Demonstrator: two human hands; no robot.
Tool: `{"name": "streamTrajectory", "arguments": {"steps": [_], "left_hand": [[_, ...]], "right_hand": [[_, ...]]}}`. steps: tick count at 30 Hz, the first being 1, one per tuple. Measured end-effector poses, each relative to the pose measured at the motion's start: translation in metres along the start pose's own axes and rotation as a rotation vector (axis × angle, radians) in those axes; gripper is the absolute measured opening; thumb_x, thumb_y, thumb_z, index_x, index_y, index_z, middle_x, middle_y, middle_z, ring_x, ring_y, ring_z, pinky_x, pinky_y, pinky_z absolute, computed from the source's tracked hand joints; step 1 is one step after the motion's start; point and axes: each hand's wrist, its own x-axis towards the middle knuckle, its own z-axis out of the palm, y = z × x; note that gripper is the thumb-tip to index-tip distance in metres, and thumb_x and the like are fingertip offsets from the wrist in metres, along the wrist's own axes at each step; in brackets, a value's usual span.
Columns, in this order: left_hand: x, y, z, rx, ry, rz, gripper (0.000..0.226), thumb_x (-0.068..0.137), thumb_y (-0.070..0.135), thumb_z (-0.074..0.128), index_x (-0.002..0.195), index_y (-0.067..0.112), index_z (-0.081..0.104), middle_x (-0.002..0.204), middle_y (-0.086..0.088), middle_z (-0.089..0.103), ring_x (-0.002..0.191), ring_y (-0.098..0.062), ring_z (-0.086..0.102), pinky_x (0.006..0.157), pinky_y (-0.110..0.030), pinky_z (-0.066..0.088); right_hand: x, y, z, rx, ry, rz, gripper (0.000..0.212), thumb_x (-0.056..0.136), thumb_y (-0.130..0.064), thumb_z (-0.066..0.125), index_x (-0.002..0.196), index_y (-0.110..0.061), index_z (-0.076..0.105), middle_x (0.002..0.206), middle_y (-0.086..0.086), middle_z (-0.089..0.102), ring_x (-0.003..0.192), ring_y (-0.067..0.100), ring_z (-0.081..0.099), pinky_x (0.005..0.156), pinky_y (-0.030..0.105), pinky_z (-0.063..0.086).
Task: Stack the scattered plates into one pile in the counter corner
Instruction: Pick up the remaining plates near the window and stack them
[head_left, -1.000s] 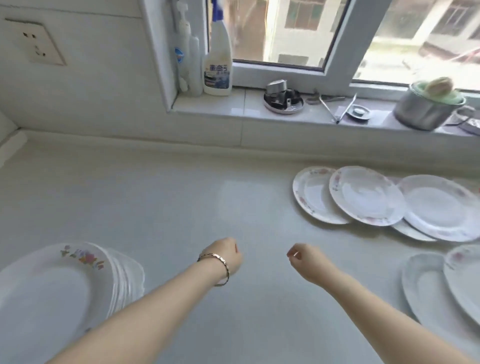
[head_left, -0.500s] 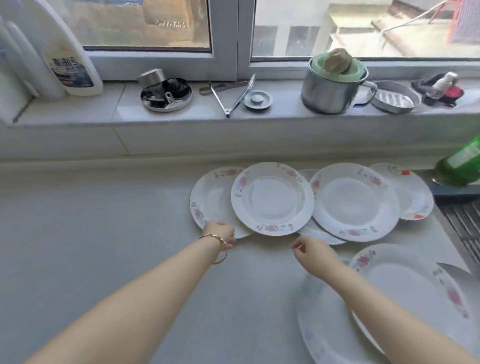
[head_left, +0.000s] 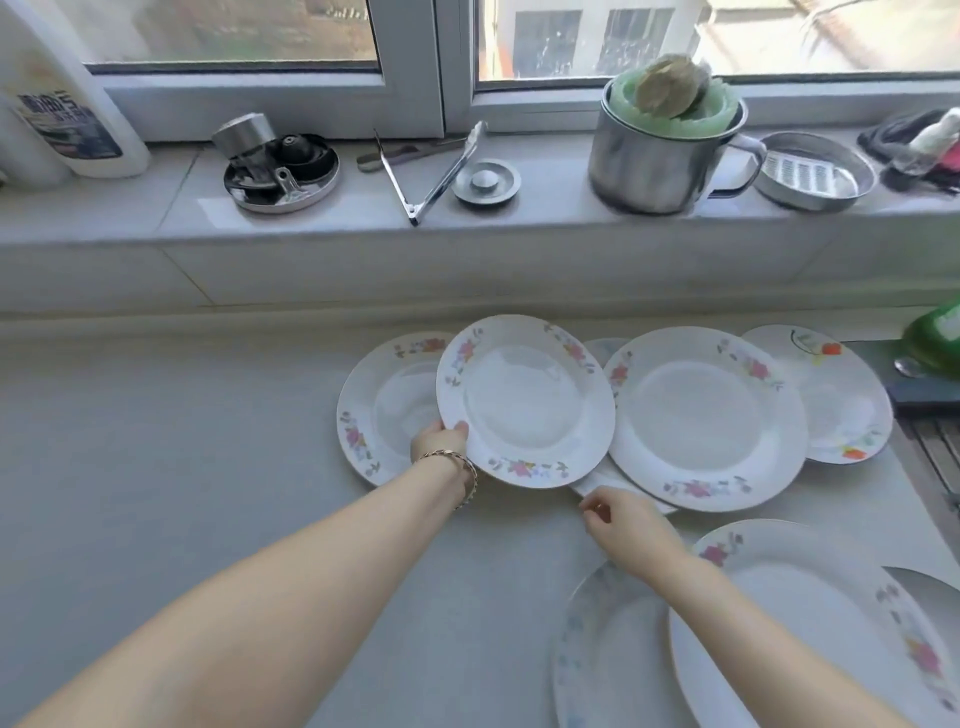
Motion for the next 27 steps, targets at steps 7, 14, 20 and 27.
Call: {"name": "streamTrajectory", "arguments": {"steps": [7,14,20,27], "left_hand": [[-0.038,0.024,-0.039,-0.127,-0.171,0.063,0.016,0.095,0.0,0.044,0.085,0.007,0.055,0.078,-0.009,0.058,0.066,-0.02,0.056,0.076,-0.045,0.055],[-0.066,0.052,-0.171,-0.302,-0.121,0.213,0.021,0.095,0.003,0.045,0.078,0.007,0.056,0.073,-0.008,0.064,0.05,-0.015,0.067,0.04,-0.024,0.056],[-0.068,0.047,-0.317,-0.387,0.067,0.229,0.021,0.094,0.004,0.047,0.077,0.01,0.057,0.079,-0.006,0.06,0.069,-0.017,0.059,0.04,-0.021,0.055],[-0.078,0.039,-0.507,-0.539,0.236,0.267,0.021,0.094,0.001,0.047,0.076,0.008,0.055,0.058,-0.005,0.066,0.049,-0.013,0.064,0.034,-0.019,0.051]], "right_hand": [[-0.019,-0.021,0.007,-0.07,-0.078,-0.042,0.028,0.09,-0.017,0.045,0.111,-0.016,0.063,0.109,0.005,0.067,0.096,0.021,0.061,0.083,0.029,0.047],[-0.049,-0.087,0.037,-0.108,-0.074,-0.156,0.024,0.09,-0.018,0.047,0.107,-0.016,0.065,0.098,0.002,0.067,0.096,0.022,0.063,0.082,0.03,0.049],[-0.079,-0.177,0.087,-0.179,-0.088,-0.282,0.026,0.089,-0.016,0.047,0.108,-0.014,0.065,0.11,0.005,0.067,0.095,0.023,0.062,0.084,0.03,0.048],[-0.118,-0.305,0.182,-0.308,-0.124,-0.433,0.026,0.09,-0.017,0.046,0.109,-0.016,0.063,0.109,0.003,0.067,0.083,0.017,0.055,0.065,0.023,0.042]]}}
